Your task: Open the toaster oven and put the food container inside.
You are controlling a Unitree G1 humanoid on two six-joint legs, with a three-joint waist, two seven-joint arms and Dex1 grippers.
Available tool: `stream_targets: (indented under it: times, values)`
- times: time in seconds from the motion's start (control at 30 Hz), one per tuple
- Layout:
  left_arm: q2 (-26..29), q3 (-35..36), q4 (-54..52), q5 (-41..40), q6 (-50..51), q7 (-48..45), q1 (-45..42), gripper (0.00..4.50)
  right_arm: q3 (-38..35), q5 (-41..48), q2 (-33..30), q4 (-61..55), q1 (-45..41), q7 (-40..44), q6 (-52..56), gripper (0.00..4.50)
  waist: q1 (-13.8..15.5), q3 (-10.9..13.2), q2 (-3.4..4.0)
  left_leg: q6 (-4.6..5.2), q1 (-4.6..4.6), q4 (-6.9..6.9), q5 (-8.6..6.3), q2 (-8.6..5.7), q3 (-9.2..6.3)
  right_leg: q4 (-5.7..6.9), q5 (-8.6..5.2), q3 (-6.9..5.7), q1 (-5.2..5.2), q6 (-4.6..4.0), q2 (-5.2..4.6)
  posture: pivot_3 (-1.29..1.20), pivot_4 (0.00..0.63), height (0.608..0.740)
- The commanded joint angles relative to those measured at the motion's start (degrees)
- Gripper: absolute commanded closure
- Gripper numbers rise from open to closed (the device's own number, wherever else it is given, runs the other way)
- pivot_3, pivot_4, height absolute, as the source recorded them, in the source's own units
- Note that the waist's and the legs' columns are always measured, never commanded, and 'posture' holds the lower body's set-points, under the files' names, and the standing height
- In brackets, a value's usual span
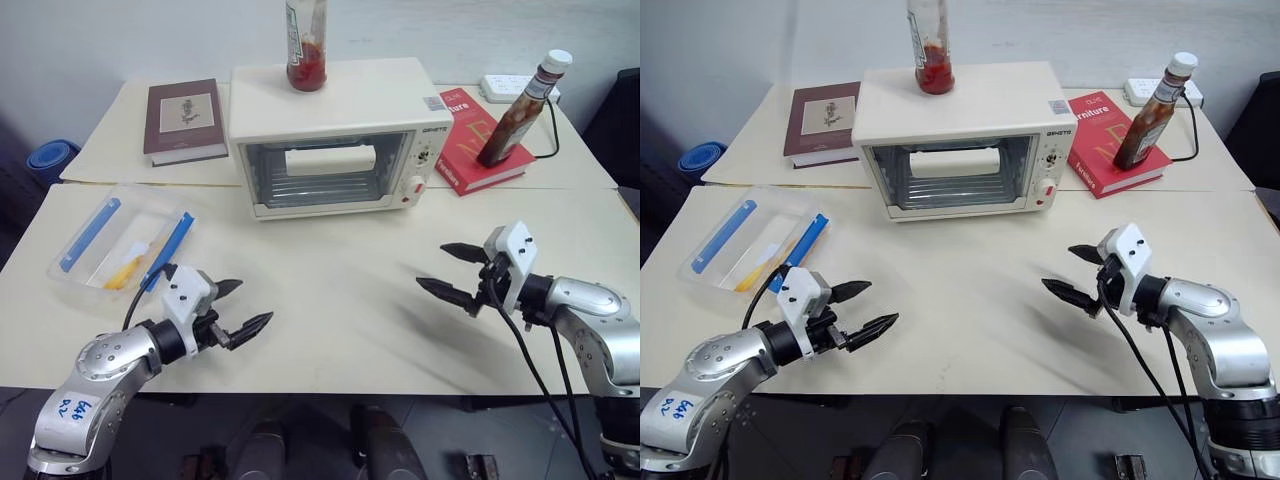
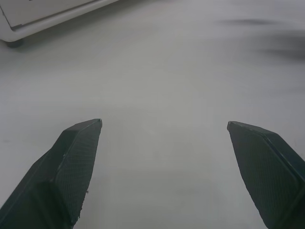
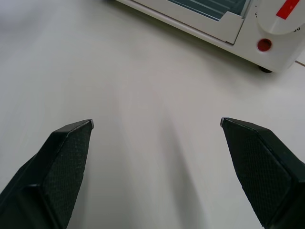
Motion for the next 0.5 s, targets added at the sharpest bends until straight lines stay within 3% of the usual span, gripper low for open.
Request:
stream_targets:
  times: [0.03,0.37,0.5]
  values:
    - [-0.3,0.7,-1.4,-0.7,-1.0,0.3,-0.4,0.0,-0.3,0.5,-0.2,-0.5,-1.5,0.3,-1.0,0.01,0.0,0.0,0.0,0.0,0.0,0.0,0.0,0.0,0.0,0.0,0.0,0.0,0.0,0.0,0.0,0.0,0.15,0.74]
    - [-0.4,1.4,-1.2,-1.0,-0.7,0.8,-0.3,0.0,0.6,0.0,0.0,0.6,-2.7,0.9,-1.7,0.01,0.0,0.0,0.0,0.0,-0.02,0.0,0.0,0.0,0.0,-0.06,0.01,0.0,0.0,0.01,0.0,0.0,0.15,0.74]
    - [-0.2,2.5,-3.4,-5.8,1.6,-1.1,0.2,0.0,1.0,1.0,0.5,1.4,-4.0,1.1,-0.7,0.01,-0.1,0.0,0.0,0.0,-0.02,0.0,0.0,0.0,0.01,-0.07,0.01,0.0,0.0,0.01,0.0,0.0,0.15,0.74]
